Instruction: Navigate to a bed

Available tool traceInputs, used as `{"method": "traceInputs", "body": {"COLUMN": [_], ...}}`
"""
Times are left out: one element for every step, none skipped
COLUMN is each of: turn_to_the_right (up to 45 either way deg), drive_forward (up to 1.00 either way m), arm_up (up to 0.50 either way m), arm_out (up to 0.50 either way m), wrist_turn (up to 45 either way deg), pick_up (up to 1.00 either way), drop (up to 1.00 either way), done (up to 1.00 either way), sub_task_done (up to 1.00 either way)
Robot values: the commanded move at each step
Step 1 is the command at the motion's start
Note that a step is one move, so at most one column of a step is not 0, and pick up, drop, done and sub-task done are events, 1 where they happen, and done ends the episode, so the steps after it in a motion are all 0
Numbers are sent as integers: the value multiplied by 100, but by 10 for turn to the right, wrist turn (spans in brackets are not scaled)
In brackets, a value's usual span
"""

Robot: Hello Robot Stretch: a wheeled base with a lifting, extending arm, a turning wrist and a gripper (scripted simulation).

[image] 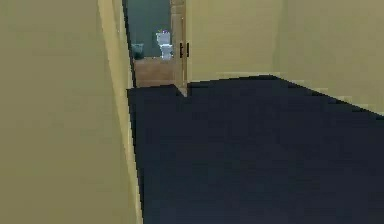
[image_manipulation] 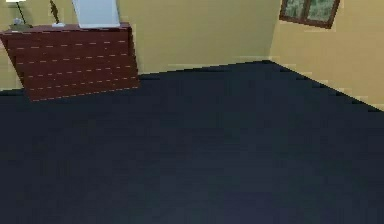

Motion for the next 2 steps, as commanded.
{"method": "traceInputs", "body": {"turn_to_the_right": [420,0], "drive_forward": [0,30], "arm_up": [0,0], "arm_out": [0,0], "wrist_turn": [0,0], "pick_up": [0,0], "drop": [0,0], "done": [0,0], "sub_task_done": [0,0]}}
